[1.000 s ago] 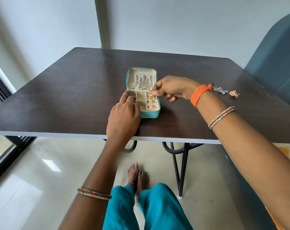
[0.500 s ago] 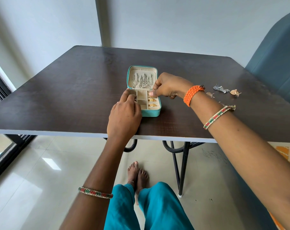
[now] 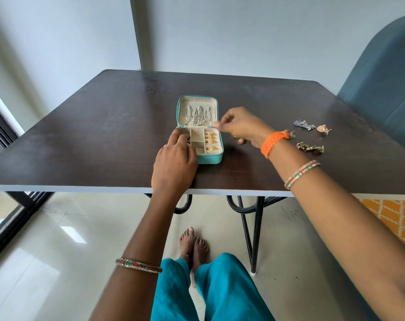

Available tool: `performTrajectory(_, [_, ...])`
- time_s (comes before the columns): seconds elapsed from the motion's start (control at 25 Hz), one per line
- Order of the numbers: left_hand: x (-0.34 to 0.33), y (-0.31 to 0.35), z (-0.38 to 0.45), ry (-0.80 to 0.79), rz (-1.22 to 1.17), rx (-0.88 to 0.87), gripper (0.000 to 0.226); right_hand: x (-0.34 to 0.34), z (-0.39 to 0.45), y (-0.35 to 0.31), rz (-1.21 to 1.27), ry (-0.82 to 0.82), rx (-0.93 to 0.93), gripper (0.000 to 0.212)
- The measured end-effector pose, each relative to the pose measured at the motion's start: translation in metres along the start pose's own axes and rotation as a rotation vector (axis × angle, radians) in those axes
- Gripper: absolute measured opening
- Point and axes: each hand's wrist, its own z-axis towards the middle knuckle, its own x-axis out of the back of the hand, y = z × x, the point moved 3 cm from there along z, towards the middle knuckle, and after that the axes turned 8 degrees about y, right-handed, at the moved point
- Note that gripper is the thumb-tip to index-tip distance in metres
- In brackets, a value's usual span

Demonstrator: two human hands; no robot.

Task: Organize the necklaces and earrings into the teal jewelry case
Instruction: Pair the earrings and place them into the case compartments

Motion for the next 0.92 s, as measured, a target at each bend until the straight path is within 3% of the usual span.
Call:
performTrajectory(0.12, [0.004, 0.003, -0.002, 0.03, -0.018, 0.021, 0.036, 0.012, -0.013, 0.029, 0.328, 0.269, -0.046, 0.023])
performTrajectory(0.28, [0.01, 0.003, -0.006, 0.14, -0.029, 0.117, 0.034, 0.007, -0.04, 0.058, 0.322, 0.445, 0.049, 0.023])
performTrajectory(0.4, [0.013, 0.003, -0.009, 0.209, -0.055, 0.137, 0.033, 0.006, -0.054, 0.058, 0.277, 0.473, 0.17, 0.021])
performTrajectory(0.56, [0.014, 0.003, -0.009, 0.213, -0.097, 0.114, 0.035, 0.019, -0.064, 0.066, 0.322, 0.343, 0.202, 0.022])
performTrajectory(0.64, [0.016, 0.006, -0.011, 0.276, -0.062, 0.014, 0.034, 0.037, -0.072, 0.081, 0.235, 0.403, 0.201, 0.019])
performTrajectory(0.8, [0.008, 0.042, -0.024, 0.349, 0.058, -0.315, 0.036, 0.082, -0.083, 0.119, 0.048, 0.711, 0.048, 0.024])
performTrajectory(0.92, [-0.015, 0.088, -0.023, 0.145, -0.073, -0.46, 0.034, 0.094, -0.075, 0.134, -0.285, 0.712, -0.045, 0.04])
